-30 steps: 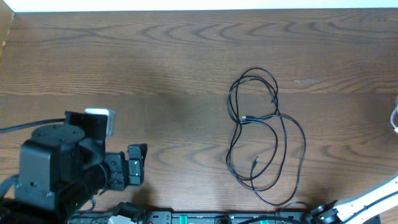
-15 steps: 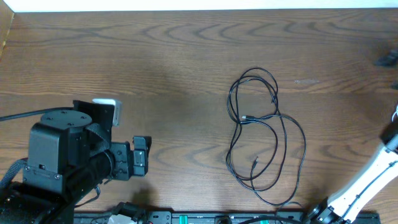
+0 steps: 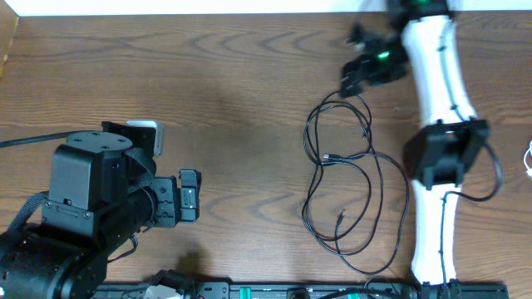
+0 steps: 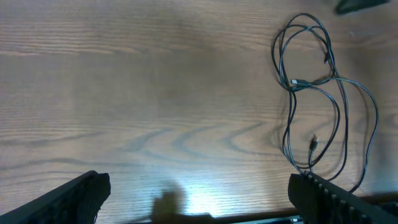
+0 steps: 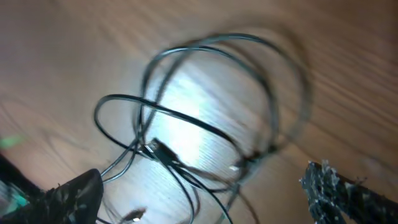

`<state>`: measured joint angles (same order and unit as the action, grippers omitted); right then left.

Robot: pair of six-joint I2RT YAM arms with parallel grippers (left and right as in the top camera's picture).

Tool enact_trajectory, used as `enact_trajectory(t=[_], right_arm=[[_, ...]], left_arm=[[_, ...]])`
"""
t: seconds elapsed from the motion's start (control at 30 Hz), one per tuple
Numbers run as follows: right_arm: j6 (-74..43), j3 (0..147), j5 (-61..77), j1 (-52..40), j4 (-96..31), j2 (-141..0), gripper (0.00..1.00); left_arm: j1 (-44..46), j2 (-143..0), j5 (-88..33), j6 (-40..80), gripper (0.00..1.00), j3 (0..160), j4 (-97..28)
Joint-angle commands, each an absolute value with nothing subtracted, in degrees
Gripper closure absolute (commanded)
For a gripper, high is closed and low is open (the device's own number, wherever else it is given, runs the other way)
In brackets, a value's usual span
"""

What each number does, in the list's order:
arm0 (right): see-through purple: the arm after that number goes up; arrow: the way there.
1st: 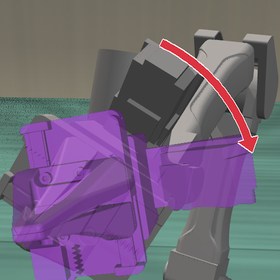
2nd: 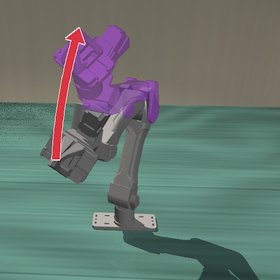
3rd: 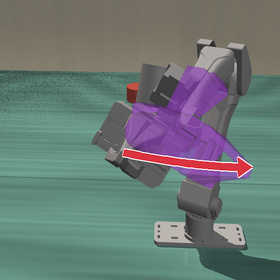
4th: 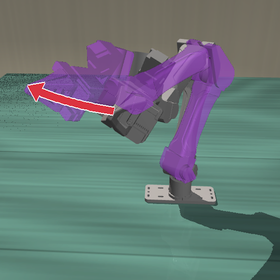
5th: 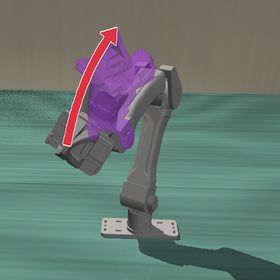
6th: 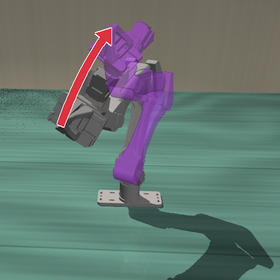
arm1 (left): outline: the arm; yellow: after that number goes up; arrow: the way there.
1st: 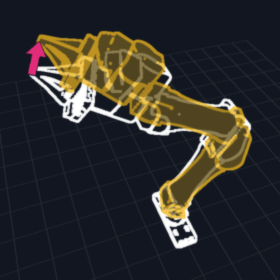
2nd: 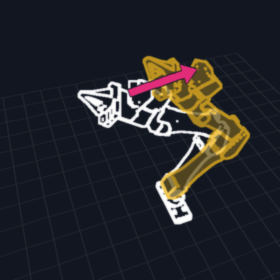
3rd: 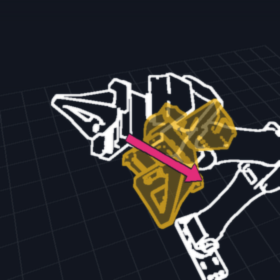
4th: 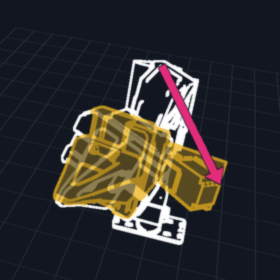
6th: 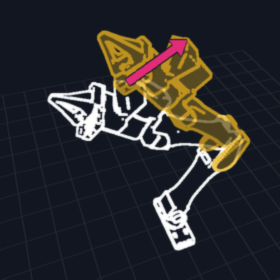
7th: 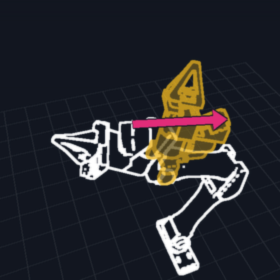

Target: Untangle cables

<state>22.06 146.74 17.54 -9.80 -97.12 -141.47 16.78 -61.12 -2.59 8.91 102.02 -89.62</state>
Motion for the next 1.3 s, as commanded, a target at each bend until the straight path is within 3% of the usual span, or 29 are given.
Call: enact_trajectory(t=[0.0, 0.17, 0.53, 0.7, 0.97, 1.1, 1.27], right_arm=[[26.1, 143.1, 10.3, -13.5, -97.3, -140.2, 0.01], [30.9, 135.2, 9.5, -16.3, -97.2, -140.2, 0.01], [27.6, 131.8, 9.3, -16.3, -91.0, -140.3, 0.01], [1.7, 131.8, 9.4, -16.3, -84.2, -140.3, 0.01], [-12.6, 131.8, 4.3, -18.0, -84.7, -140.3, 0.01], [-25.5, 131.8, 3.1, -19.2, -86.7, -140.3, 0.01], [-49.8, 131.8, 3.2, -20.5, -86.3, -140.3, 0.01]], left_arm=[[16.9, -61.0, -1.5, 7.0, 0.02, 101.7, -89.8], [16.9, -61.0, -1.5, 4.9, 0.02, 101.7, -89.7], [16.9, -61.0, -1.5, 5.0, 0.02, 101.7, -89.7], [16.9, -61.0, -1.5, 5.0, 0.02, 101.7, -89.7], [16.9, -61.0, -2.5, 5.0, 0.02, 101.7, -89.7], [16.9, -61.0, -2.5, 5.0, 0.02, 101.7, -89.5], [16.9, -61.0, -2.5, 5.0, 0.02, 101.7, -89.5]])
